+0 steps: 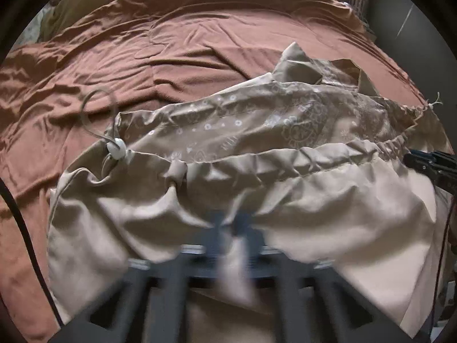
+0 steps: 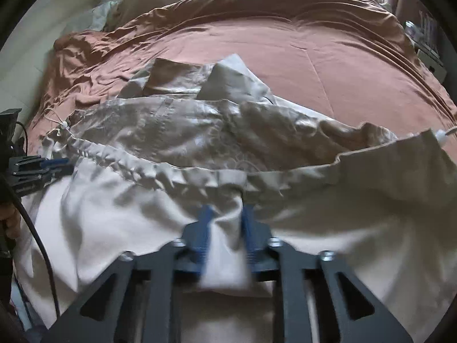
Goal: Fold large clothes
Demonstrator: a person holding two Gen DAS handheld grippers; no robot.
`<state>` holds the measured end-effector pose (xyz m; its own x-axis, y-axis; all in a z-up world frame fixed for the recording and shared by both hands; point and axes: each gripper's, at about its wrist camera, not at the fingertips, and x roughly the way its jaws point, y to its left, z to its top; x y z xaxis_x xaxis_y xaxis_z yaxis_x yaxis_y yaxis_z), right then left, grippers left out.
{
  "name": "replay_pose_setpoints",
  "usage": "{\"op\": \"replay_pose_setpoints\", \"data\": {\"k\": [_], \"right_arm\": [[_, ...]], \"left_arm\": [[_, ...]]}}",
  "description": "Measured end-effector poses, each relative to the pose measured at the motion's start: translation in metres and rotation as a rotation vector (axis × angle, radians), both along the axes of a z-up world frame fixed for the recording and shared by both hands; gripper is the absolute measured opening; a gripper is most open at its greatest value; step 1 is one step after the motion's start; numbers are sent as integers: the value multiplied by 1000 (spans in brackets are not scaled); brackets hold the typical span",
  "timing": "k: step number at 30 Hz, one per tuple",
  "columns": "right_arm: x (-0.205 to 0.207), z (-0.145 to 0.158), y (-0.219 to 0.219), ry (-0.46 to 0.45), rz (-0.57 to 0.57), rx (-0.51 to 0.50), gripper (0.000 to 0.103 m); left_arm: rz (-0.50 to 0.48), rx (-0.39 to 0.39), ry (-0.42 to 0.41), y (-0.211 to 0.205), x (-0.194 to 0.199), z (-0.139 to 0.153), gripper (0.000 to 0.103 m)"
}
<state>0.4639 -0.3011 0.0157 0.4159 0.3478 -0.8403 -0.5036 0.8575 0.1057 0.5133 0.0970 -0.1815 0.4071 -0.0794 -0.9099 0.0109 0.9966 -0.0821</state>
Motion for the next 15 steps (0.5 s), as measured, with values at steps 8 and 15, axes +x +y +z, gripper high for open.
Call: {"op": "replay_pose_setpoints", "data": {"k": [8,15], "right_arm": [[-12,27,-16,-82,-30,115,1],[-9,29,-7,-125,-64,117,1]], "left_arm": [[2,-25,-149,8,-13,42,0],[28,-26,-229,8,1,68,0]]}}
